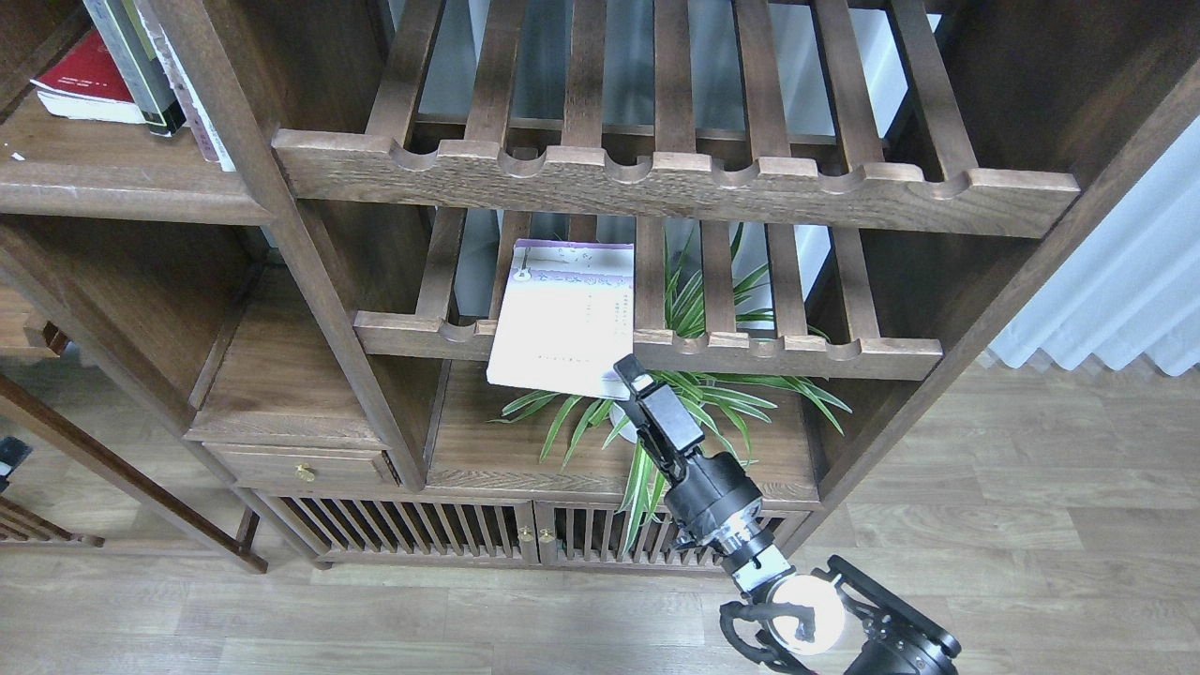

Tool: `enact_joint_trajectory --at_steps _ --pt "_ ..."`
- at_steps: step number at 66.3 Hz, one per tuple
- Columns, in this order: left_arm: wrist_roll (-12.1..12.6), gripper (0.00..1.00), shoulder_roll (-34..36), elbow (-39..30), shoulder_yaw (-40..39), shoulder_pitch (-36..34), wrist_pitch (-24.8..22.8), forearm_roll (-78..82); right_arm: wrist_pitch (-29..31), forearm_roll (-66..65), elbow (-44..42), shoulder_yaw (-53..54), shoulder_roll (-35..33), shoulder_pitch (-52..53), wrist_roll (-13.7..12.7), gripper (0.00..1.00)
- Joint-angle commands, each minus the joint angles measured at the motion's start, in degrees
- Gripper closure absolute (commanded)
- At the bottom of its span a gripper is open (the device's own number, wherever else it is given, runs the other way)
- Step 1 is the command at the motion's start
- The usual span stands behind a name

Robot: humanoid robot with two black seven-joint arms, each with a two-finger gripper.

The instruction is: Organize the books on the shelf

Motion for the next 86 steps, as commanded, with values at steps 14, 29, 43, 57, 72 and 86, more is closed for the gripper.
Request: enact_joint_trajectory --at_steps 14,29,43,57,72,86 --pt "-0.09 0.01 0.59 1.57 -0.92 -0.08 -0.01 -0.02 -3.48 5.32 -3.64 -2.83 0.0 5.92 -0.55 0.05" --pt "0.08 0.01 0.59 1.57 -0.83 -0.17 -0.01 -0.1 -3.48 5.5 -3.64 -2.83 0.0 6.01 -0.82 0.14" --pt "0.08 0.01 0.59 1.57 -0.92 -0.26 -0.01 -0.02 -1.64 6.2 -3.2 -2.39 0.0 5.92 -0.82 0.52" --pt "0.08 0.01 0.59 1.57 -1.0 -0.26 -0.01 -0.02 0.0 7.17 -3.81 -3.18 0.0 5.92 -0.99 0.72" --pt "-0.18 0.01 0.59 1.66 -1.62 -0.52 -0.01 -0.1 0.0 7.34 -3.73 -4.41 0.0 5.39 -0.99 0.87" --pt "0.08 0.01 -0.21 1.74 0.22 -1.66 -0.01 -8.01 0.0 6.64 -1.97 -4.76 0.0 1.53 -2.84 0.95"
